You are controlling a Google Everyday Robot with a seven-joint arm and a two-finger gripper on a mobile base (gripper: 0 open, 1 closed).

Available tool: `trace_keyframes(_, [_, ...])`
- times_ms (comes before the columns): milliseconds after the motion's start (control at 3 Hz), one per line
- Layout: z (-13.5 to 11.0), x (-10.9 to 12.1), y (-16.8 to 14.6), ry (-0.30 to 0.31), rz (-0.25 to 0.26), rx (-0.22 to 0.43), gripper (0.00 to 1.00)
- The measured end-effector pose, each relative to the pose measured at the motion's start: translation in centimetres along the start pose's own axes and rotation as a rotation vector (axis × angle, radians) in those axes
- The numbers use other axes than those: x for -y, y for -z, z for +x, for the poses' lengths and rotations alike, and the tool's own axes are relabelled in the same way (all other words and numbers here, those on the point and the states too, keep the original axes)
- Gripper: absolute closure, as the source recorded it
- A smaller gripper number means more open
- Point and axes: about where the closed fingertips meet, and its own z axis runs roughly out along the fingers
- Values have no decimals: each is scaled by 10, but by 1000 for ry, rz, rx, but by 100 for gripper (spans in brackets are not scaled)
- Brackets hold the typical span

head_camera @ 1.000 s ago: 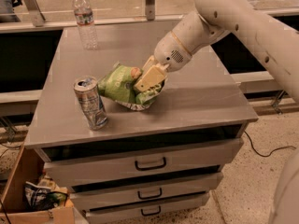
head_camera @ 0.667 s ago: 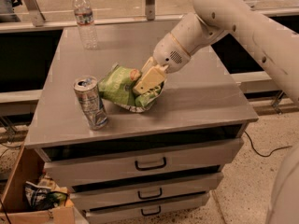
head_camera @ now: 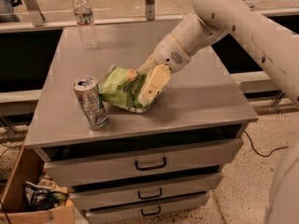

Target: Move green jalapeno chip bag near redbull can

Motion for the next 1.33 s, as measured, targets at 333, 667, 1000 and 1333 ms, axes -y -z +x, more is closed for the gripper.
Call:
trace_keyframes(333, [1,5,6,2,14,20,0])
trace_keyframes(667, [11,28,45,36,135,59,0])
trace_keyframes(1000, [23,61,105,93,321,118,0])
trace_keyframes(1333, [29,88,191,144,562,181,0])
